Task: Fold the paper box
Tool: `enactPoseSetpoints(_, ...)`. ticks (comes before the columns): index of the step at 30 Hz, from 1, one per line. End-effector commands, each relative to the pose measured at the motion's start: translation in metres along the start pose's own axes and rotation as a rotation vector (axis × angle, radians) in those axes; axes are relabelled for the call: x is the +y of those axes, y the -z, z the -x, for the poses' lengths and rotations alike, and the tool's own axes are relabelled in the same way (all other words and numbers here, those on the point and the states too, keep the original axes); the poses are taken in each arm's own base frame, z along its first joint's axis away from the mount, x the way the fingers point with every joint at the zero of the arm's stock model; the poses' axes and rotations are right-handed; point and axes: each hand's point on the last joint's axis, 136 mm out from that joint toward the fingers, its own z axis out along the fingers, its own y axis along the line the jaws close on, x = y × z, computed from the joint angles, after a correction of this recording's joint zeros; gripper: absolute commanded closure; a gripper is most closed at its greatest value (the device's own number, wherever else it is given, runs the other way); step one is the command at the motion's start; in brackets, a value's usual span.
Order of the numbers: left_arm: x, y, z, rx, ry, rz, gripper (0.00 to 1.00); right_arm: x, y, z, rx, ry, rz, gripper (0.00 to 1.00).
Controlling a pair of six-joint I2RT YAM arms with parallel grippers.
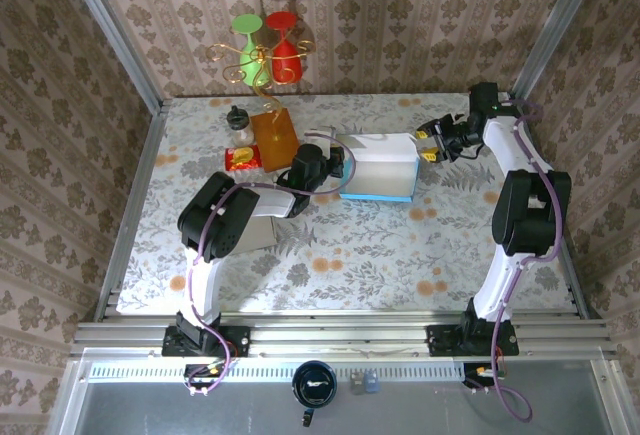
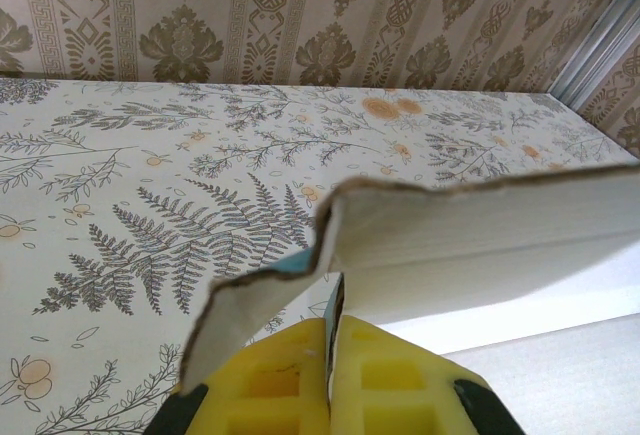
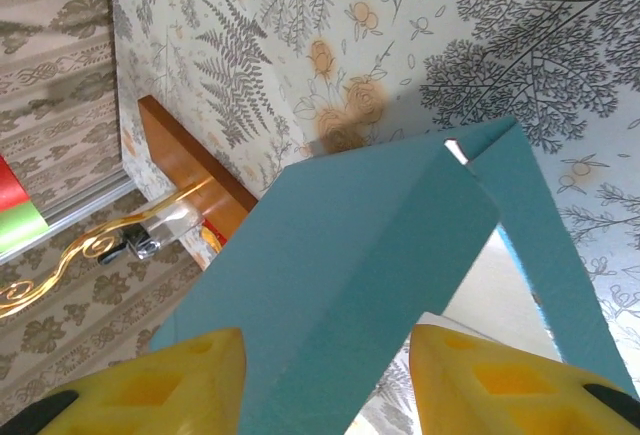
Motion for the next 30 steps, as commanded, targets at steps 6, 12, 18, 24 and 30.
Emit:
enactPoseSetpoints(6, -0.01, 0.003, 0.025, -0.036, -0.02, -0.026, 1.0, 0.005, -0.016, -0.009, 0.076, -0.011, 0.044, 0.54)
enactPoseSetpoints(12, -0.013, 0.001, 0.025, -0.036, -0.013, -0.035, 1.0, 0.009, -0.025, -0.026, 0.113, -0.033, 0.066, 0.52)
enactPoseSetpoints(18, -0.02, 0.001, 0.028, -0.038, -0.01, -0.054, 1.0, 0.009, -0.03, -0.034, 0.117, -0.052, 0.075, 0.53)
enactPoseSetpoints(24, -0.028, 0.002, 0.027, -0.034, -0.006, -0.089, 1.0, 0.004, -0.038, -0.039, 0.131, -0.046, 0.062, 0.56)
enactPoseSetpoints(30, -0.028, 0.007, 0.018, -0.029, 0.041, -0.118, 1.0, -0.009, -0.046, -0.048, 0.133, -0.004, 0.024, 0.6)
